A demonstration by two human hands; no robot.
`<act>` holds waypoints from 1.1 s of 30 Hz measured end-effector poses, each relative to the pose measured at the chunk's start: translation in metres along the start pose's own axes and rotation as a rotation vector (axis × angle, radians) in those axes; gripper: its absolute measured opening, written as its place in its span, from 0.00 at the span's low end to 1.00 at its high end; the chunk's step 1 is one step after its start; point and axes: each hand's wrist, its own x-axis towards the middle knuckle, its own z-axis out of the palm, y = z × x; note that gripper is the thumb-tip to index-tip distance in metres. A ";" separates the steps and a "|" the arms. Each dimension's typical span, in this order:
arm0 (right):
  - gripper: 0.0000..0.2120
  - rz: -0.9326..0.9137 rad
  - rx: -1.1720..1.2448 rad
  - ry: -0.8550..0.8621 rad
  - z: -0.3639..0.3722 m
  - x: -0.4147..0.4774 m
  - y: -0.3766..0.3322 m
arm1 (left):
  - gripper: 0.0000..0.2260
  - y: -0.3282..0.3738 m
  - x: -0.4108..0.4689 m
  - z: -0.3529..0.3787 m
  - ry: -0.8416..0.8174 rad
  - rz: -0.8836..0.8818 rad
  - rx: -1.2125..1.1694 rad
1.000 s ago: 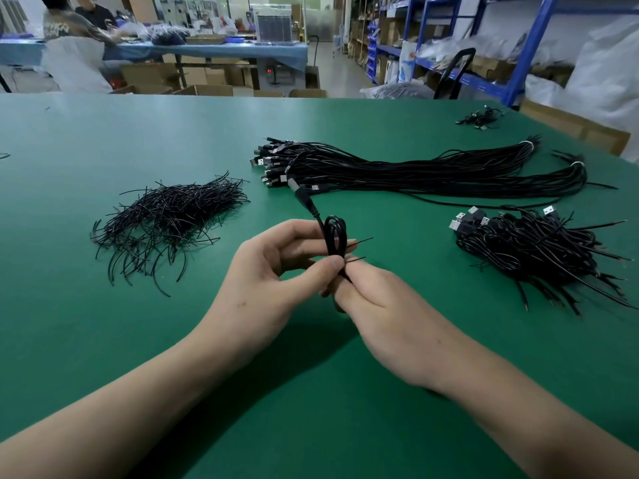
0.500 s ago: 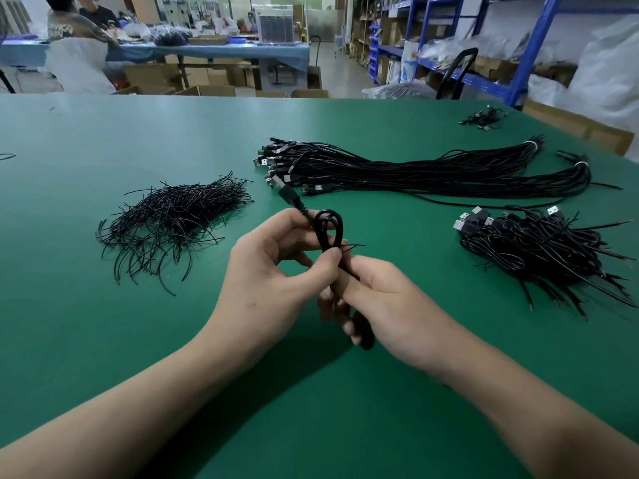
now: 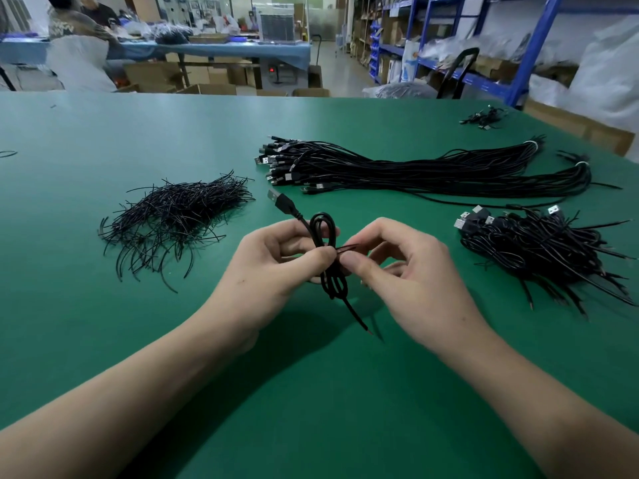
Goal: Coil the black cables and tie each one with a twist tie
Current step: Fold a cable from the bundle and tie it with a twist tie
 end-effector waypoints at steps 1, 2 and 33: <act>0.04 -0.019 -0.012 0.005 0.000 0.000 0.000 | 0.12 0.000 0.000 -0.001 -0.009 -0.008 0.000; 0.05 -0.038 -0.018 0.008 0.000 0.000 0.000 | 0.12 0.000 -0.001 -0.001 -0.018 -0.012 -0.007; 0.07 0.116 0.329 -0.131 -0.005 0.002 0.006 | 0.15 0.002 -0.002 -0.001 -0.158 0.021 0.073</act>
